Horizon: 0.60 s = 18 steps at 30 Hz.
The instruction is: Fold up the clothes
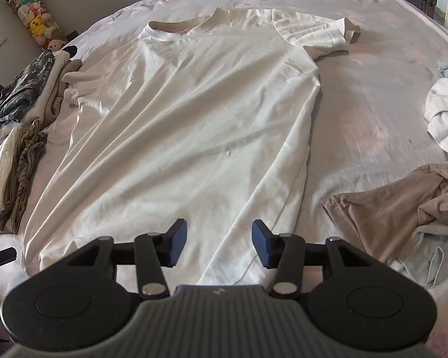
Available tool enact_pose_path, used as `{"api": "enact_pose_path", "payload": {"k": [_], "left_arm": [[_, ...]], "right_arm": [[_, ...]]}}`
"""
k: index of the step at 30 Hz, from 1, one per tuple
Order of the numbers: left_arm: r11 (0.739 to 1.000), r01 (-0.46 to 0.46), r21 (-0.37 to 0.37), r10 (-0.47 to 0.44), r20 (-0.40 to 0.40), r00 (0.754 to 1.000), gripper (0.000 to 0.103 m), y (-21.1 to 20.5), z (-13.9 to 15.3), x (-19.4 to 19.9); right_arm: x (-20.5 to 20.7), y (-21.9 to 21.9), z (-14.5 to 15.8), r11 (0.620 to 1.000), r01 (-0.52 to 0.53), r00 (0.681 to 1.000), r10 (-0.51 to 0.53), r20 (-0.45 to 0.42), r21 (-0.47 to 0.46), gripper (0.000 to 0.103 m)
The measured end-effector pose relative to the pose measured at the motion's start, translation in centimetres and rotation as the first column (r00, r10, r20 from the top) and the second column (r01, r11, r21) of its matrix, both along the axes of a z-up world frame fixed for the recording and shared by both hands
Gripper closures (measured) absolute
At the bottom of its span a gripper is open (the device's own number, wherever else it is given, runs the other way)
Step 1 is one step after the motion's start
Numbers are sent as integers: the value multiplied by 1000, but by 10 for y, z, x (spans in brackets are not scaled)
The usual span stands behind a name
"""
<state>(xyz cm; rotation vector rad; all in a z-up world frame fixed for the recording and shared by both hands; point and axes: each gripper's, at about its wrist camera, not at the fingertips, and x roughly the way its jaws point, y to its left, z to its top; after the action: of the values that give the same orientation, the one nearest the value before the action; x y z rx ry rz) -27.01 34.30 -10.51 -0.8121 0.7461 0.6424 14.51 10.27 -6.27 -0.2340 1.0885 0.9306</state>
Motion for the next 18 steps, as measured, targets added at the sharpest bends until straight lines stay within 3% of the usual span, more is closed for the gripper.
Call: {"api": "enact_pose_path", "payload": {"k": [2, 6, 14, 16, 18], "left_arm": [[998, 54, 44, -52, -43, 998, 83, -6, -1, 6], [985, 149, 82, -140, -109, 984, 86, -19, -11, 15], [976, 175, 127, -153, -167, 974, 94, -19, -27, 21], [978, 163, 128, -144, -146, 979, 101, -21, -23, 22], [988, 126, 93, -121, -64, 991, 101, -18, -14, 16]], "right_arm": [[-2, 5, 2, 1000, 0, 1000, 0, -2, 10, 35], [-10, 7, -1, 1000, -16, 1000, 16, -24, 18, 35], [-11, -13, -14, 1000, 25, 998, -25, -64, 4, 35], [-5, -24, -13, 998, 56, 994, -56, -90, 0, 35], [1, -35, -9, 996, 84, 990, -83, -110, 4, 35]]}}
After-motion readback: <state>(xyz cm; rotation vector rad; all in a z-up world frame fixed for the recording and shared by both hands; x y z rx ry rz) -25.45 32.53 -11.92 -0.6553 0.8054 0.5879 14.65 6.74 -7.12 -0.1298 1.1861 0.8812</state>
